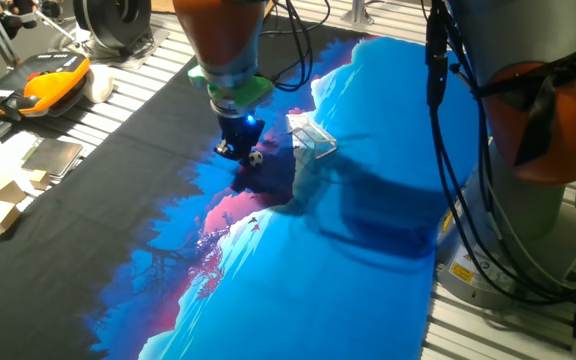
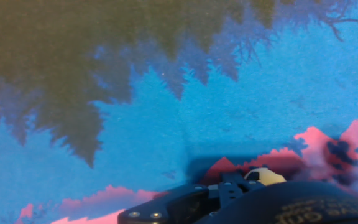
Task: Push the soccer ball into the goal
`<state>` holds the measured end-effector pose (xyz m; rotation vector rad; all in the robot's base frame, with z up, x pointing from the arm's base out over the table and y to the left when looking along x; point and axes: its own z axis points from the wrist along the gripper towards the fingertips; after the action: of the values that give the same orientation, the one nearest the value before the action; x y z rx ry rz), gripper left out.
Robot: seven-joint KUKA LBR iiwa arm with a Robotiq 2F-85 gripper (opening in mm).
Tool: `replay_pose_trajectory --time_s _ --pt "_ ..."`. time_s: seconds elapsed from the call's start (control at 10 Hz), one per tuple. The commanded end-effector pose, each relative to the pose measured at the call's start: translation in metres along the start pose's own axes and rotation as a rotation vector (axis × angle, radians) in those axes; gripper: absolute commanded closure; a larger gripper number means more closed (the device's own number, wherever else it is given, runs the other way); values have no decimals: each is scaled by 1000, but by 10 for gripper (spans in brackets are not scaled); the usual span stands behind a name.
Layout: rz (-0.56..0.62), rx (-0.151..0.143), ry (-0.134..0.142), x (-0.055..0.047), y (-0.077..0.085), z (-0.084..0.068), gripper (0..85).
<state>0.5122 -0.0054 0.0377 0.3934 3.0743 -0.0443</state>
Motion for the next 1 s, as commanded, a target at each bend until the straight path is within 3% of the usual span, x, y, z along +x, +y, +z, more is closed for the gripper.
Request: replay_pose_trajectory --time_s 0.0,0.2,0.4,0.7,0.9 --pt "2 0 0 -1 0 0 850" --pt "33 -18 -35 -11 -2 -4 850" --pt "44 -1 -35 -20 -5 -7 850" --pt "54 17 -54 -24 -8 1 850" --pt "49 20 -49 -23 -11 3 850"
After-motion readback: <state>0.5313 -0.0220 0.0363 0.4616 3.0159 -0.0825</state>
